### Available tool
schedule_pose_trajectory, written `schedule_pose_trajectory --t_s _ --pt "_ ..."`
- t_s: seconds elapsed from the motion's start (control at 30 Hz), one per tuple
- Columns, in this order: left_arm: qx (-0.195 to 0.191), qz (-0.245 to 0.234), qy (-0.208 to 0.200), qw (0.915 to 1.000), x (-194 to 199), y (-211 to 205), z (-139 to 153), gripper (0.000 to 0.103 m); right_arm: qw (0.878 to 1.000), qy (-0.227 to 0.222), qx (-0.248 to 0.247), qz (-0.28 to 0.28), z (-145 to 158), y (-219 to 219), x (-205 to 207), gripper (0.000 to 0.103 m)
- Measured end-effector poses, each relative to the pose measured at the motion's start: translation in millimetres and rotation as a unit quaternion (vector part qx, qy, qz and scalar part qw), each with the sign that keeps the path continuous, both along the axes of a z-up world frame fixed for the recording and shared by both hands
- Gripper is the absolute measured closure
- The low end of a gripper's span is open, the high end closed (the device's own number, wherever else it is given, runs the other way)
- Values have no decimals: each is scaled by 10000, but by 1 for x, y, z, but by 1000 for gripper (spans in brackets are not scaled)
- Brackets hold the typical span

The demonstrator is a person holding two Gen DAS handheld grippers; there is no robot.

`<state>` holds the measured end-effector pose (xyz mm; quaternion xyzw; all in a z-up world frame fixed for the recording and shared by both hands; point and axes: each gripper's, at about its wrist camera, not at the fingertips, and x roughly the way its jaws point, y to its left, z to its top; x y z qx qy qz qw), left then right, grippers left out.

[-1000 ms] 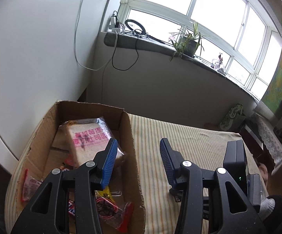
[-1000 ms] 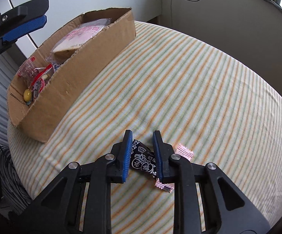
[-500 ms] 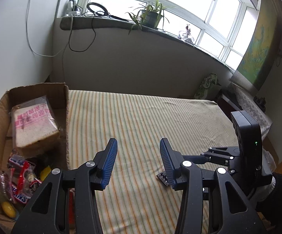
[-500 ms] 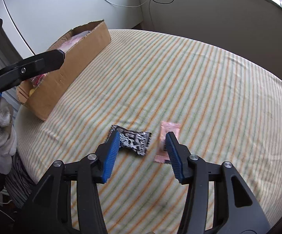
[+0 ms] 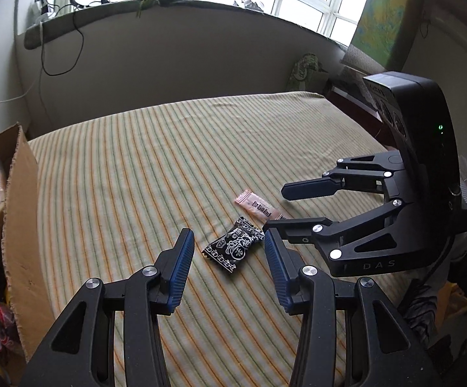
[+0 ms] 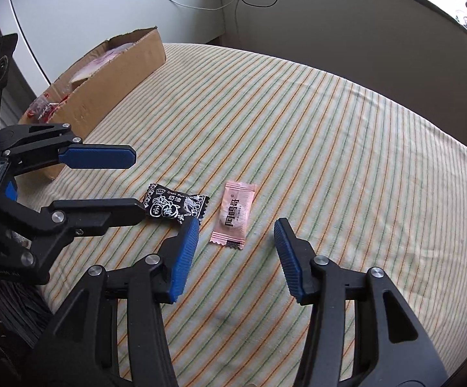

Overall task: Organize snacks
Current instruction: 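Move the left tool to the black candy while right tool approaches pink candy, then grasp the black candy with left tool while right tool grasps pink candy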

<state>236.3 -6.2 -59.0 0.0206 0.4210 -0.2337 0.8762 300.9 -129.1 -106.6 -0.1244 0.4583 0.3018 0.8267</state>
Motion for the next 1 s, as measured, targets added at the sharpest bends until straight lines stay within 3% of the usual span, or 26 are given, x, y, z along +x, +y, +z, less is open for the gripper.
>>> schedule_pose_trajectory --t_s 0.1,0.37,0.5,0.63,0.83,0.9,1.0 --pt "343 22 78 9994 6 -6 -11 59 10000 -32 -58 -48 -3 1 7 54" --pt "564 -138 89 9983 11 -29 -19 59 9999 -9 -79 -83 -2 -1 15 61" --pt "876 -276 -15 9958 8 -44 -27 59 9999 -4 -64 -109 -2 -1 18 61" --pt "750 -209 50 9970 11 -43 -28 71 10000 51 6 -75 -2 -2 20 61" --pt "687 30 52 9976 13 -32 -27 76 10000 -34 -69 16 -5 3 18 61" --pt "701 138 29 9974 14 -28 -27 77 9998 -100 -139 35 -6 7 18 63" --pt "655 334 38 9973 16 -20 -28 79 9992 -273 -295 84 -7 13 16 78"
